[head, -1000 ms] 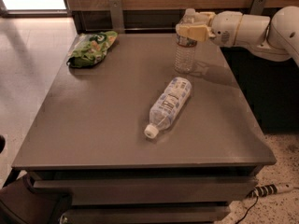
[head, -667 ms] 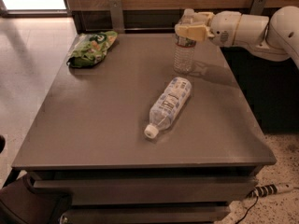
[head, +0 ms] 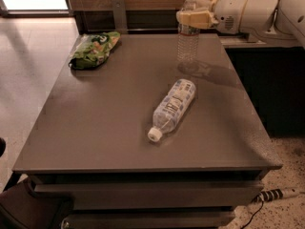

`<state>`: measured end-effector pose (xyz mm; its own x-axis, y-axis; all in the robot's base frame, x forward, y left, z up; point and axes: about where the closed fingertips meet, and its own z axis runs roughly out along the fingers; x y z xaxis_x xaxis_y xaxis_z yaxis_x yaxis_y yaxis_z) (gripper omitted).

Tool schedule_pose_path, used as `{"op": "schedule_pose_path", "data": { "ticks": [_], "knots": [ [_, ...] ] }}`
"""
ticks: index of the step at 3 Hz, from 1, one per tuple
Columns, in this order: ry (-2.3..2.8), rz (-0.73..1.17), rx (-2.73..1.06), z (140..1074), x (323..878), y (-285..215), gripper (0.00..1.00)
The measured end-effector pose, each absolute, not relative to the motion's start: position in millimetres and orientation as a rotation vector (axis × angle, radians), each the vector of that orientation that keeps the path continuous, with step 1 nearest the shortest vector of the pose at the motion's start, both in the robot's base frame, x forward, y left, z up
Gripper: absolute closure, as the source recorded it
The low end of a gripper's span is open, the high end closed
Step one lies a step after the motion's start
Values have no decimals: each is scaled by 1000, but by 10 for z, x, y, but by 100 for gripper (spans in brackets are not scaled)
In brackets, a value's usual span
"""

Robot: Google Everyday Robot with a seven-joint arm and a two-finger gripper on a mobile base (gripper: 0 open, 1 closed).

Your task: Move water bottle near green rice chip bag

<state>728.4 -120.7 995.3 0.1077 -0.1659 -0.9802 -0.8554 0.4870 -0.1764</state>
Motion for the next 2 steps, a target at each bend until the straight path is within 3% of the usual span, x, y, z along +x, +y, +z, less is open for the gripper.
{"op": "schedule_pose_path", "data": {
  "ticks": [2],
  "knots": [
    [1362, 573, -998, 10666, 7418, -608, 100]
  ]
}}
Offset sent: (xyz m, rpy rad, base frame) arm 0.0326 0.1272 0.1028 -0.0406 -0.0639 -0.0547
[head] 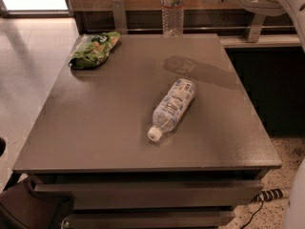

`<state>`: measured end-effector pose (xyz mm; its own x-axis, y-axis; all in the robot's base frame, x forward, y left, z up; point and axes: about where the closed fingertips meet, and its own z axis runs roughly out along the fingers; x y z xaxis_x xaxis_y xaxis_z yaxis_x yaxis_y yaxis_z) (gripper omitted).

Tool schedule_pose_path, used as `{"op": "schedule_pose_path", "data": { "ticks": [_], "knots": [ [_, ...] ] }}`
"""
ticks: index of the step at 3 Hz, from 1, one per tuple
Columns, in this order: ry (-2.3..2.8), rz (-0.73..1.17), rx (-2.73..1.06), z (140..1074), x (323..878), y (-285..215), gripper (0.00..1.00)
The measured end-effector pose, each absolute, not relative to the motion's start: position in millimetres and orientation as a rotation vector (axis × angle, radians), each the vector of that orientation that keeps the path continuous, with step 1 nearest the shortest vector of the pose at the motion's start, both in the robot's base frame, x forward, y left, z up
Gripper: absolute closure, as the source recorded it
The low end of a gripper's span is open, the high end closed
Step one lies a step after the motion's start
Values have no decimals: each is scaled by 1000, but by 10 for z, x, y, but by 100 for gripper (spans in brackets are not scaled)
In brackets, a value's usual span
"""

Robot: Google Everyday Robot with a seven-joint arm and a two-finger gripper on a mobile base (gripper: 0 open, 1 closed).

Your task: Move water bottle near green rice chip bag

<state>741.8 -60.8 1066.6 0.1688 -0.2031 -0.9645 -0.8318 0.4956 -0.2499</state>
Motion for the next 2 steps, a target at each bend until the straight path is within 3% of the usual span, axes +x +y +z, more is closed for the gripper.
{"op": "schedule_pose_path", "data": {
  "ticks": [2],
  "knots": [
    [1382, 622, -1014, 10714, 7649, 272, 100]
  ]
}}
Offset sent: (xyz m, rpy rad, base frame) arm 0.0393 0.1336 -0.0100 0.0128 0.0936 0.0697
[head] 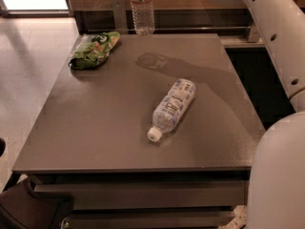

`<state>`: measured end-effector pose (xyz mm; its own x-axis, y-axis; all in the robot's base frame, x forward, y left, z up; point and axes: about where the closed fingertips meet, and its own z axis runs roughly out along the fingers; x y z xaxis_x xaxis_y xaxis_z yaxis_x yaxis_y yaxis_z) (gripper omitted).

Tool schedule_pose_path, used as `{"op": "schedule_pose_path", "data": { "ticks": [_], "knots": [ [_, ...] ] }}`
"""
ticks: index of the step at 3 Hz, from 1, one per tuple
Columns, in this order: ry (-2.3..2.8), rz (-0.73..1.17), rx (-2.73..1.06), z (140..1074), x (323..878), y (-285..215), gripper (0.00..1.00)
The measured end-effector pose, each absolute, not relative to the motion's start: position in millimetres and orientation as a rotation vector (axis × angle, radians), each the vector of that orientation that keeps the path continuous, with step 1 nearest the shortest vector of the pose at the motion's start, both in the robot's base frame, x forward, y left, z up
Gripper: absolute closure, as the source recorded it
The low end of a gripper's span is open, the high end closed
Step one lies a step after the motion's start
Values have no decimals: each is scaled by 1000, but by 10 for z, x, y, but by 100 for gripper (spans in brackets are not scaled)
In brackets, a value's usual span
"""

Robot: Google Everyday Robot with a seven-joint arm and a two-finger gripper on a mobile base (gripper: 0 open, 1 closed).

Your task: Move water bottle near green rice chip bag

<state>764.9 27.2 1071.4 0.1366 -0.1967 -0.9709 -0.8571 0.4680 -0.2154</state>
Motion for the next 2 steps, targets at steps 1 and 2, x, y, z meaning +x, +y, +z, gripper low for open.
{"op": "schedule_pose_path", "data": {
  "ticks": [1, 2],
  "knots": [
    [1382, 693, -1011, 10525, 7750, 561, 100],
    [1338, 711, -1026, 10245, 7862, 746, 100]
  ]
}}
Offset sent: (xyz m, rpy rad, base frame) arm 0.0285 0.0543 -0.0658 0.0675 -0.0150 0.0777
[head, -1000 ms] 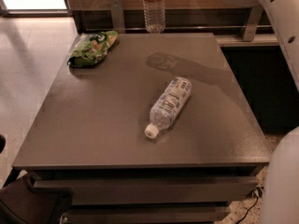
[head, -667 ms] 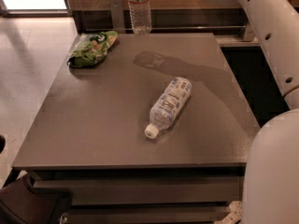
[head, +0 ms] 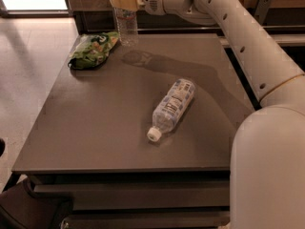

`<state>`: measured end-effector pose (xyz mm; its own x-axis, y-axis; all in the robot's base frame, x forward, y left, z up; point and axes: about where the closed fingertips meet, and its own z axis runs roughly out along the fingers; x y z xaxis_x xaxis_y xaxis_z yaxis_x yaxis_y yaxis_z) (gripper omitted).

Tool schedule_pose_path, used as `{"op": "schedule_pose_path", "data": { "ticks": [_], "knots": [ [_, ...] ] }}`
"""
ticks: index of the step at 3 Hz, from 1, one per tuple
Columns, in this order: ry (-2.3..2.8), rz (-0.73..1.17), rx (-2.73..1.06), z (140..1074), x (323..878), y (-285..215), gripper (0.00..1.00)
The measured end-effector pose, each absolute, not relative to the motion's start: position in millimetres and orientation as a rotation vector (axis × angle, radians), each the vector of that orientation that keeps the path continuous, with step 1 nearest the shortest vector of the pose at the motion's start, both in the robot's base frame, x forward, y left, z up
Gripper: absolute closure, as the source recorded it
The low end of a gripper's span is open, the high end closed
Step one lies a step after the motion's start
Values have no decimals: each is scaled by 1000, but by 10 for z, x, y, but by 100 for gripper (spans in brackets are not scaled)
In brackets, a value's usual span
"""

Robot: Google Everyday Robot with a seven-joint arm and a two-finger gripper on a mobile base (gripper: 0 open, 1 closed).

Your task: Move water bottle near green rice chip bag

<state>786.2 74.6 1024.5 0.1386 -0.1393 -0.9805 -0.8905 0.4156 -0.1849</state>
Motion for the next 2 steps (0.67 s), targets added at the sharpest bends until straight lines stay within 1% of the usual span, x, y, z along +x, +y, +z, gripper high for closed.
{"op": "schedule_pose_path", "data": {
  "ticks": [2],
  "knots": [
    [1253, 678, -1081, 9898, 7990, 827, 100]
  ]
}}
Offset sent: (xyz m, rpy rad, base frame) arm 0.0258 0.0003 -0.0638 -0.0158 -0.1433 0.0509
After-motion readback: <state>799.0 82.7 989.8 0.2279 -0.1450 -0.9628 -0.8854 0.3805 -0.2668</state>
